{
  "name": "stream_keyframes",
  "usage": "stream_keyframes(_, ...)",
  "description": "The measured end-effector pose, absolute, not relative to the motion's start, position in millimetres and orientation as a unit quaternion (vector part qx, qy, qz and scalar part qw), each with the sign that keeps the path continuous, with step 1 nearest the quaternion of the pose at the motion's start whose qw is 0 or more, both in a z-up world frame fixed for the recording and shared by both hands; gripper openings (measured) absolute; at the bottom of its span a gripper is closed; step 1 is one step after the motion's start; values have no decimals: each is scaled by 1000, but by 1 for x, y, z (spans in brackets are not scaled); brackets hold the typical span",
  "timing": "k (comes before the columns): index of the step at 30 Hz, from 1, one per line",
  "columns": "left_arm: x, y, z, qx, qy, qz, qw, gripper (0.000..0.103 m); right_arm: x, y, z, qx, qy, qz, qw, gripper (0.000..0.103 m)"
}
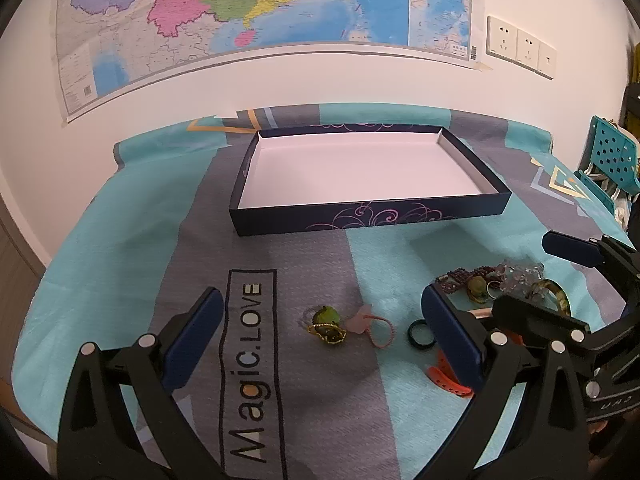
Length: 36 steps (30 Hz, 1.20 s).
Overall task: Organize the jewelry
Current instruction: 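Grasp the orange watch band with the left tool while the right tool grasps the tortoiseshell bangle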
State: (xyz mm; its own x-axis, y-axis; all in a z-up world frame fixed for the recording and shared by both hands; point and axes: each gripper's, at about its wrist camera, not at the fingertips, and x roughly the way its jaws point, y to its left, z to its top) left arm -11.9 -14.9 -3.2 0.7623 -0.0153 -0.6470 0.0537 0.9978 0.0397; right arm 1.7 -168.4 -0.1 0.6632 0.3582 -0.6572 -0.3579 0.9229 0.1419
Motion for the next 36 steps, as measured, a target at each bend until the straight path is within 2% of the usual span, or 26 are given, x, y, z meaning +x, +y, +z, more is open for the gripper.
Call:
stream_keyframes(12,-15,-19,-4,41,344,-42,937,97,-1,-184,-2,-4,365,184,913,97)
stream_keyframes(14,-16,-21,-3,44,344,-61,936,94,-3,-195,-3,-3,369,174,913,96)
stream_keyframes(16,-18,-25,-4,47,348,-84,933,84,-4,-205,-5,-3,375,166,912,94)
stream_keyframes(17,-18,-27,-5,50,350,-93,931,82,-5,-209,-6,-3,379,161,911,92)
stream_keyframes(19,-20,-33,-8,58,356,-117,925,75,-6,-219,-11,2,390,155,907,87)
stream_keyframes(23,-27,-51,-13,79,363,-165,914,70,-9,-231,-20,4,410,151,900,70)
stream_keyframes(25,-30,-58,-16,85,368,-184,907,65,-12,-235,-24,6,416,152,896,65)
stream_keyframes(27,-31,-65,-20,91,378,-201,899,62,-13,-237,-26,8,421,154,894,54)
stream_keyframes(31,-30,-72,-28,84,399,-225,885,59,-13,-242,-31,19,434,158,887,43)
stream_keyframes(36,-25,-70,-33,62,420,-240,873,52,-12,-244,-34,25,442,163,882,14)
